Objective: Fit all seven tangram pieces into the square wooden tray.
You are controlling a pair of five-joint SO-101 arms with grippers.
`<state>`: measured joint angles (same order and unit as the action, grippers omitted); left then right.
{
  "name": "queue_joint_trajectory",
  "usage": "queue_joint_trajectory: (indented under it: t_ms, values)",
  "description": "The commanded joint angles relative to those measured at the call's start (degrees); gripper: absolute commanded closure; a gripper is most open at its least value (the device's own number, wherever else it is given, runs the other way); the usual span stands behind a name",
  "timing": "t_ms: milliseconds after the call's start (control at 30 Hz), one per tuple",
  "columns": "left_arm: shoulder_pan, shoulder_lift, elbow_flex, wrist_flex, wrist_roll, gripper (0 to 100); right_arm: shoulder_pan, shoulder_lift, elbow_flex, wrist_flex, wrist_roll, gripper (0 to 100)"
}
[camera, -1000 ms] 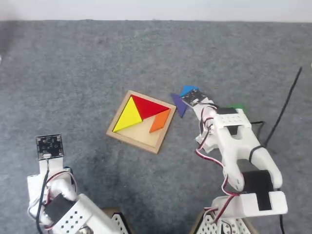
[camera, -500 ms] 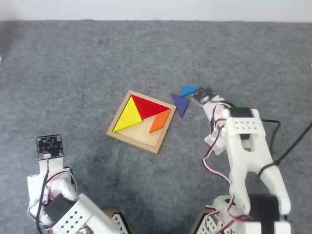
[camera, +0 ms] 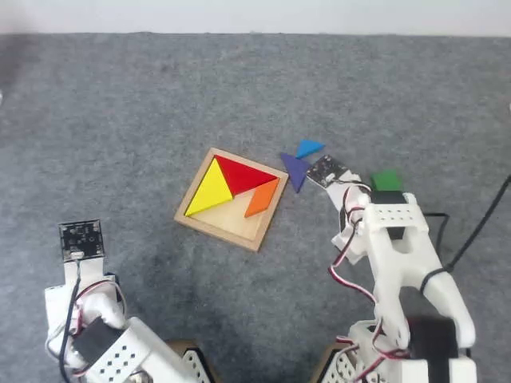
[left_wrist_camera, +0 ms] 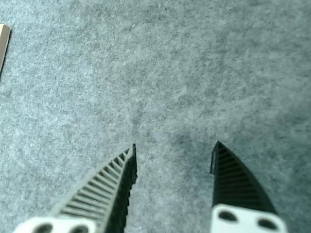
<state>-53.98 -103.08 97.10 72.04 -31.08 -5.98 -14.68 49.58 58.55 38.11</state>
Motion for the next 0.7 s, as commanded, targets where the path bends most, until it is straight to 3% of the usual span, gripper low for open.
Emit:
queue_joint_trajectory:
  t_ms: [0,167,333,667]
  values:
    - [0.18,-0.79,-0.66,0.26,-0.62,76,0.13,1.89,-0.35,-4.53,0.79,77.8]
    - [0.18,-0.79,-0.66,0.26,-0.62,76,-0.13,6.37,-0.44,-6.46,0.88,79.3]
    - [0.18,-0.79,-0.66,0.26,-0.62,76,0.13,6.64,-1.32,-5.41,0.88,93.9]
    - [0.18,-0.79,-0.66,0.26,-0.62,76,-0.48,5.85,-9.05,0.22,-4.4,92.4]
